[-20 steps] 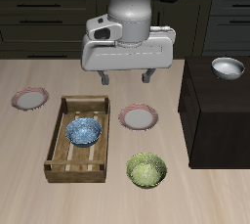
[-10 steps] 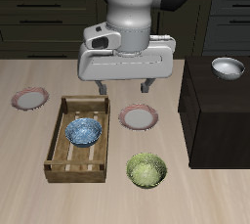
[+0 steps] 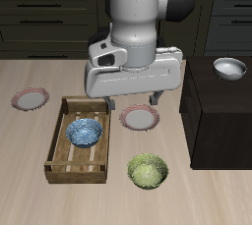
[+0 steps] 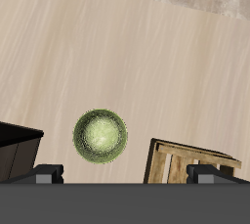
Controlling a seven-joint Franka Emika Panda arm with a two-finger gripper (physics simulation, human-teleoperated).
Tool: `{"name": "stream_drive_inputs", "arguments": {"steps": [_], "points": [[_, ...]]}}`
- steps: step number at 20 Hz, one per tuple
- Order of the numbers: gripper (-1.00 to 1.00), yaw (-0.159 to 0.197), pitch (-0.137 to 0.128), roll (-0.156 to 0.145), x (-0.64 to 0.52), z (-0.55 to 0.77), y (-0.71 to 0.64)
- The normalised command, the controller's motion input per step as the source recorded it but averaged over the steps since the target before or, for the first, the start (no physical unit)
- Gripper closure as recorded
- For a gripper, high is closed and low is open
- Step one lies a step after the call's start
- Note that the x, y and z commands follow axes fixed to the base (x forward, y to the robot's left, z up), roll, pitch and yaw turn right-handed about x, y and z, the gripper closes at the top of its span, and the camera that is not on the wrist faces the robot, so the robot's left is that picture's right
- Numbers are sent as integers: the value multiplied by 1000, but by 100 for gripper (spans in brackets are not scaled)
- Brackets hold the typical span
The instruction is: Stack the green bowl on the blue bowl
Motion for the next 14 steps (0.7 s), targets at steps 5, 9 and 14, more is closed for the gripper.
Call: {"name": "stream_drive_inputs", "arguments": {"steps": [5, 9, 14], "points": [[-100, -23, 34, -19, 145, -277, -1], [-100, -3, 24, -16, 70, -142, -12], [-100, -6, 41, -1, 90, -291, -26]]}}
